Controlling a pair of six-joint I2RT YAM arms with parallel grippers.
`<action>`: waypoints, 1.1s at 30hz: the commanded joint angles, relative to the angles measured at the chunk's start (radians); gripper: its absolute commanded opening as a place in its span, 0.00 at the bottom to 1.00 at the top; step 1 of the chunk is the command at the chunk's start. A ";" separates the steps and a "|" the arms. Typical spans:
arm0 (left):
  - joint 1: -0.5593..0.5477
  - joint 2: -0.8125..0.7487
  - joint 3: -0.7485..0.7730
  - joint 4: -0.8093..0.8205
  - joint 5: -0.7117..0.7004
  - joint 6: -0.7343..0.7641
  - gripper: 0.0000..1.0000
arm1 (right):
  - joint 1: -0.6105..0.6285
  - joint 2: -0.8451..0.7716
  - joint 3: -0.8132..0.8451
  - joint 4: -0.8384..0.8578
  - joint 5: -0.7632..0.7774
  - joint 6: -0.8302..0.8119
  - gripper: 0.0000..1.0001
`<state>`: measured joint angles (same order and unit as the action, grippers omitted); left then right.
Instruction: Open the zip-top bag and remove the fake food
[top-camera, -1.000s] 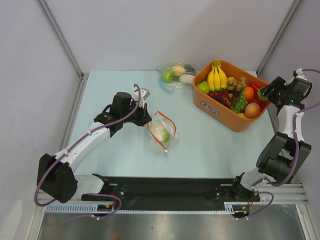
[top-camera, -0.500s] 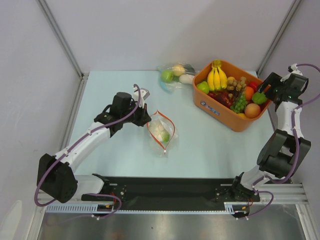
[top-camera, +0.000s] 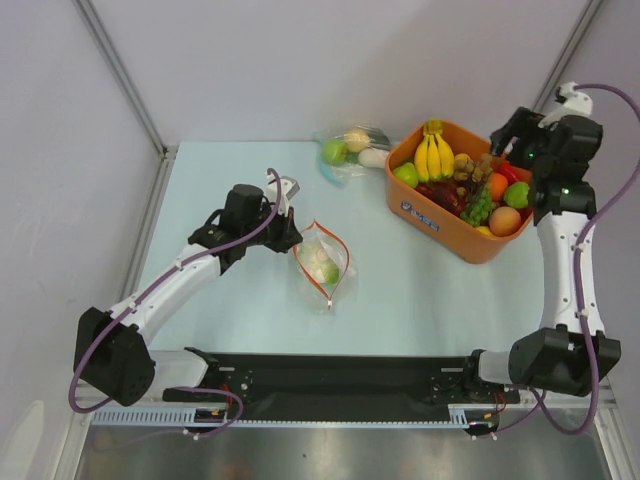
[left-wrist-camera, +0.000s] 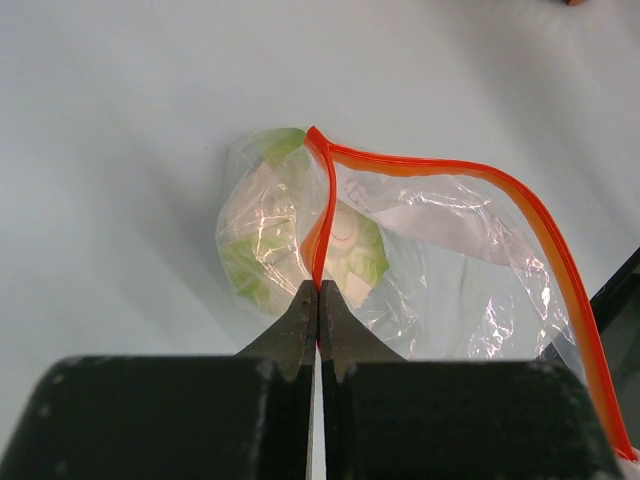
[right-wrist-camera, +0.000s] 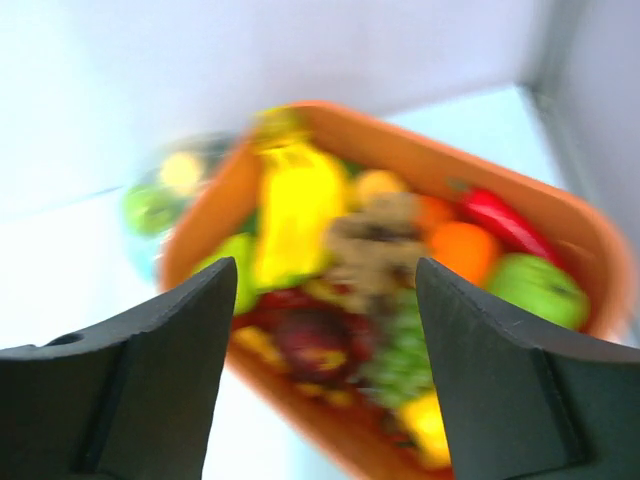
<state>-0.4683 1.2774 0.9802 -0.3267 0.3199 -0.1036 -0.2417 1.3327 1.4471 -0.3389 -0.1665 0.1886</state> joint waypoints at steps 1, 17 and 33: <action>-0.001 -0.003 0.018 0.011 0.011 0.015 0.00 | 0.157 -0.033 0.044 -0.054 0.041 -0.028 0.75; 0.000 0.005 0.018 0.009 0.001 0.016 0.00 | 0.889 0.224 0.018 0.061 -0.062 0.067 0.43; -0.001 -0.001 0.021 0.005 0.004 0.016 0.00 | 1.029 0.195 -0.175 0.107 -0.120 0.199 0.36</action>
<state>-0.4683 1.2808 0.9802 -0.3279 0.3191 -0.1036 0.7715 1.5814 1.3018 -0.2745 -0.2646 0.3424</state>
